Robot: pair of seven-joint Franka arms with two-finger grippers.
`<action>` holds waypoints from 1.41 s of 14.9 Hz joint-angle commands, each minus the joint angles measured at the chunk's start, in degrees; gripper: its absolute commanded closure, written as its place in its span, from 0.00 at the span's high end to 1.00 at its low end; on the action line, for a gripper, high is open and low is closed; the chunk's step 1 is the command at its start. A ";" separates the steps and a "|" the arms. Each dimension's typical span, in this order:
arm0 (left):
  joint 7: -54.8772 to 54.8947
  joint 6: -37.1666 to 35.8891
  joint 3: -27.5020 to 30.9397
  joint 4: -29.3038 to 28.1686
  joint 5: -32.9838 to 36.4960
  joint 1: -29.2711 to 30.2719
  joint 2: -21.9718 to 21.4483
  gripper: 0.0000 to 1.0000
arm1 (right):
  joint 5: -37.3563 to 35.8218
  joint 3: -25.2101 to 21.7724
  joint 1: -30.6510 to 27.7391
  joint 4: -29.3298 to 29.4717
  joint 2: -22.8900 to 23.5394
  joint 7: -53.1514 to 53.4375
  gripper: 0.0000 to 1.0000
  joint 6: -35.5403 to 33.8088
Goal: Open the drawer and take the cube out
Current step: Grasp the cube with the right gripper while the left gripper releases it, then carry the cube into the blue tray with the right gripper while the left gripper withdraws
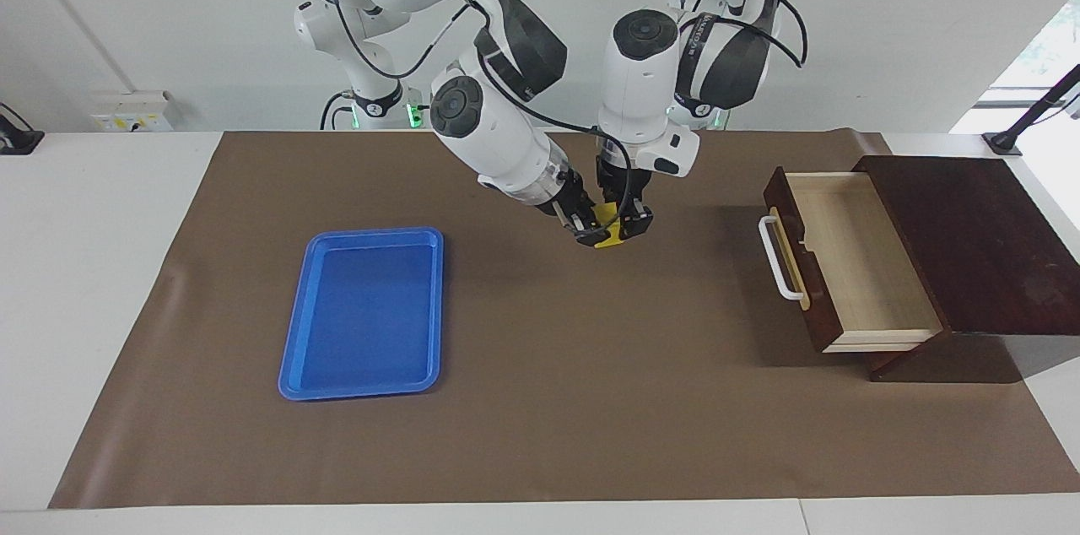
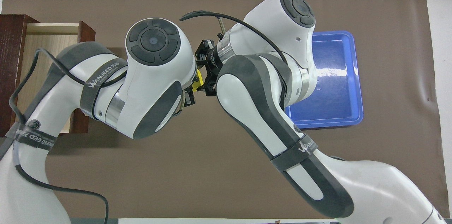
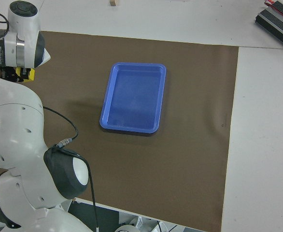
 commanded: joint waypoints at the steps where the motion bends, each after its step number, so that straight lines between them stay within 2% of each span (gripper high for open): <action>1: -0.50 0.33 0.73 -0.81 0.12 -0.75 -0.55 0.03 | -0.89 -0.32 -2.07 1.84 1.01 0.88 0.00 -2.37; 2: -0.33 0.33 0.73 -0.81 0.12 -0.66 -0.55 0.47 | -0.71 -0.32 -2.61 1.84 0.92 0.79 0.00 -2.47; 3: -0.07 0.07 0.73 -0.72 0.12 -0.40 -0.55 0.99 | -0.62 -0.32 -2.87 1.93 0.92 0.79 0.00 -2.64; 6: 1.95 -0.81 0.99 -0.81 0.12 0.82 -0.81 1.00 | -0.45 -0.23 -4.28 1.93 0.75 0.70 0.00 -2.64; 8: 6.06 -1.51 0.99 -1.25 0.12 3.72 -0.99 1.00 | -0.10 -0.15 -5.77 1.93 0.40 -0.17 0.00 -2.73; 10: 12.12 -1.43 0.99 -2.65 0.12 7.49 -1.25 1.00 | 0.34 -0.06 -10.32 1.32 0.05 -3.23 0.00 -2.99; 12: 20.20 -1.08 0.99 -3.79 0.12 11.62 -1.43 1.00 | 2.71 -0.14 -16.38 0.09 -0.57 -10.51 0.00 -6.14; 14: 28.46 -0.55 0.99 -5.11 0.12 15.23 -1.78 1.00 | 3.15 -0.14 -24.02 -5.51 -2.41 -18.33 0.00 -6.60; 17: 35.51 2.43 0.99 -7.57 0.21 19.80 -2.57 1.00 | 8.15 -0.15 -34.22 -13.43 -3.47 -28.01 0.00 -6.60; 21: 41.75 4.54 0.99 -9.59 0.21 23.41 -3.10 1.00 | 9.57 -0.41 -37.85 -22.22 -4.44 -32.69 0.00 -4.41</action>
